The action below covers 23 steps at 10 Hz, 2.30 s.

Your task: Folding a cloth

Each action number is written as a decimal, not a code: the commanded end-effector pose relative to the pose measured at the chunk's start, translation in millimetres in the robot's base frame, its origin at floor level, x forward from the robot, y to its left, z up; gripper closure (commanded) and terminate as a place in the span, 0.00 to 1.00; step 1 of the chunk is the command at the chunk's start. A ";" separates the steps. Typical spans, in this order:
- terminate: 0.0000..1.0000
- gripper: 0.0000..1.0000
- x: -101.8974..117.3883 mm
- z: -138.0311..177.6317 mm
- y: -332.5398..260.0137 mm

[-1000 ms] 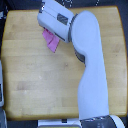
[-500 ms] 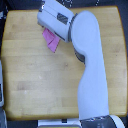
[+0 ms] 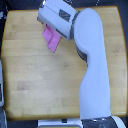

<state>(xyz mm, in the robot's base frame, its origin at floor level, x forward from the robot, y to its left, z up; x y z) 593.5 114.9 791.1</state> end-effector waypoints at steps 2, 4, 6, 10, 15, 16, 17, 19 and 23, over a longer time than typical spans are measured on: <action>0.00 0.00 35.6 78.7 -24.3; 0.00 0.00 44.0 101.7 -33.7; 0.00 0.00 52.9 130.9 -55.7; 0.00 0.00 66.1 159.0 -84.3; 0.00 0.00 35.2 180.5 -181.6; 0.00 0.00 28.6 183.6 -206.1; 0.00 0.00 13.0 188.0 -249.9; 0.00 0.00 -4.3 192.2 -287.7; 0.00 0.00 -46.9 193.7 -369.3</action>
<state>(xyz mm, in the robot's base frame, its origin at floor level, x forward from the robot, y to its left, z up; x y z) 595.7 -157.2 981.0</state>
